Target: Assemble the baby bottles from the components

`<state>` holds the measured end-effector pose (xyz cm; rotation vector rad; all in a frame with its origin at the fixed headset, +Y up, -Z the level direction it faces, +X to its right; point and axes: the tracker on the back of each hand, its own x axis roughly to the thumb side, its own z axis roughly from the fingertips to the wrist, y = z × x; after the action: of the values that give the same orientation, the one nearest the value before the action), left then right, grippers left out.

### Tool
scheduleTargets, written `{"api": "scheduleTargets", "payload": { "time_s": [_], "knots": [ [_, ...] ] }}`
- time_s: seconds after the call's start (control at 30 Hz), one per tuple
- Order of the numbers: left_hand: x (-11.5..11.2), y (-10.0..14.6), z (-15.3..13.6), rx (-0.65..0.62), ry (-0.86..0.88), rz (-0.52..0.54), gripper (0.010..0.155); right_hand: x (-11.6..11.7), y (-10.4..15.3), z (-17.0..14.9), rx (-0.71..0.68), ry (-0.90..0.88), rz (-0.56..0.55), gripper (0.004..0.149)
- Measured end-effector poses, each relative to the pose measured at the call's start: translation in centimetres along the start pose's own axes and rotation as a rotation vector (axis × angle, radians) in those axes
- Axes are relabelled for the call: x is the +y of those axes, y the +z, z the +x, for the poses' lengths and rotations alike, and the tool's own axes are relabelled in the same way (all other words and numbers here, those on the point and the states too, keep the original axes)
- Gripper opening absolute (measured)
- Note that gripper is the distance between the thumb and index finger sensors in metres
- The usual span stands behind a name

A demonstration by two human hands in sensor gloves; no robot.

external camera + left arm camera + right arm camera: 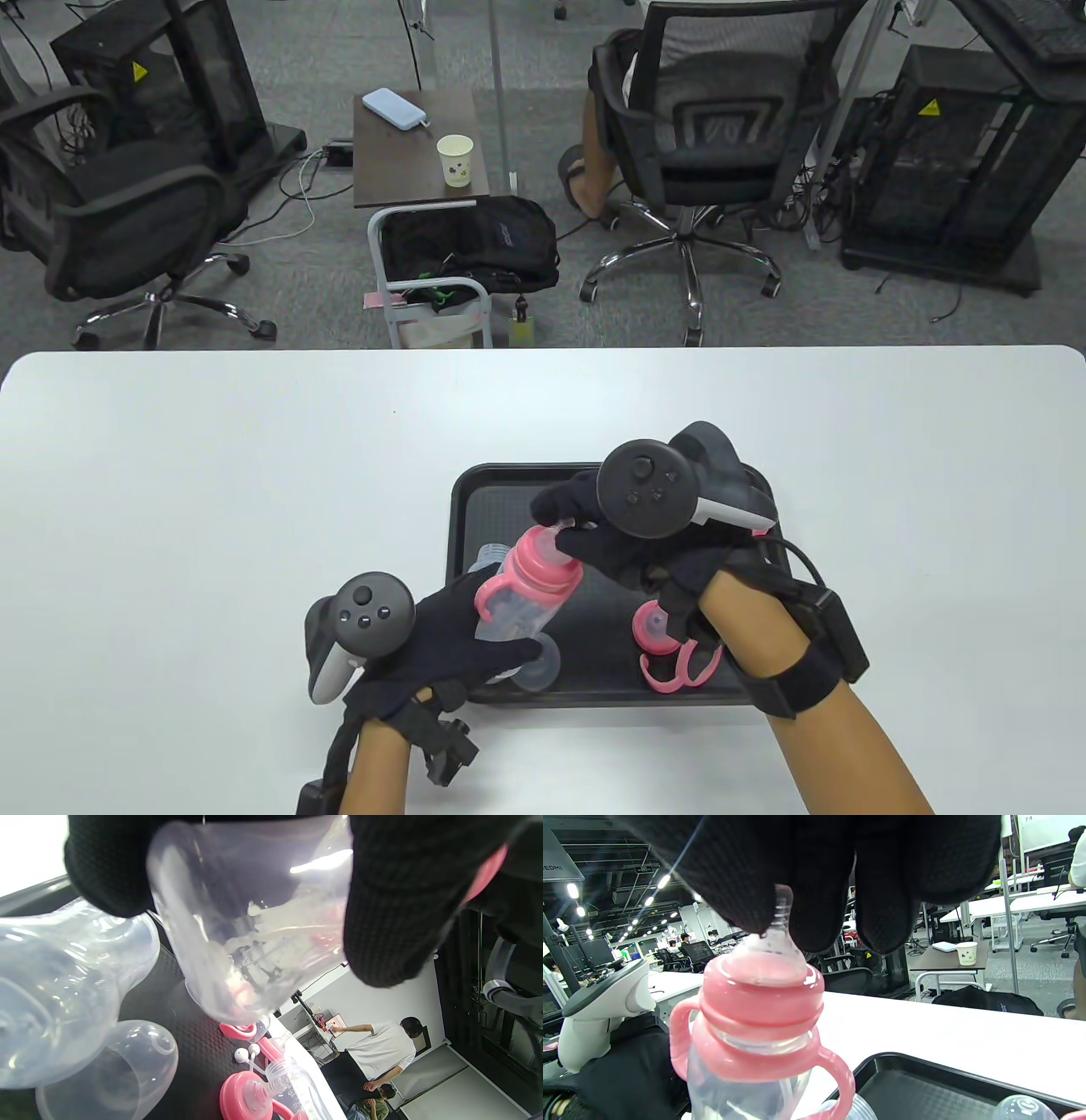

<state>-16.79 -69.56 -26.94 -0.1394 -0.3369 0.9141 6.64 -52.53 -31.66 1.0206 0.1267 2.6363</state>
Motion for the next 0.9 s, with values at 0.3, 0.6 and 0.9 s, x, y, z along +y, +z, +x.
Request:
{"api": "scheduleTargets", "payload": {
  "time_s": [0.3, 0.6, 0.9],
  "knots": [
    [-0.2, -0.1, 0.3, -0.034, 0.004, 0.005, 0.093, 1.1, -0.2, -1.0, 0.061, -0.064, 0.161, 0.084],
    [-0.4, -0.3, 0.2, 0.001, -0.048, -0.04, 0.093, 2.7, -1.1, -1.4, 0.029, -0.052, 0.23, 0.081],
    [-0.3, -0.1, 0.3, -0.007, -0.046, -0.064, 0.092, 3.0, -0.9, -1.7, -0.006, -0.107, 0.268, 0.079]
  ]
}}
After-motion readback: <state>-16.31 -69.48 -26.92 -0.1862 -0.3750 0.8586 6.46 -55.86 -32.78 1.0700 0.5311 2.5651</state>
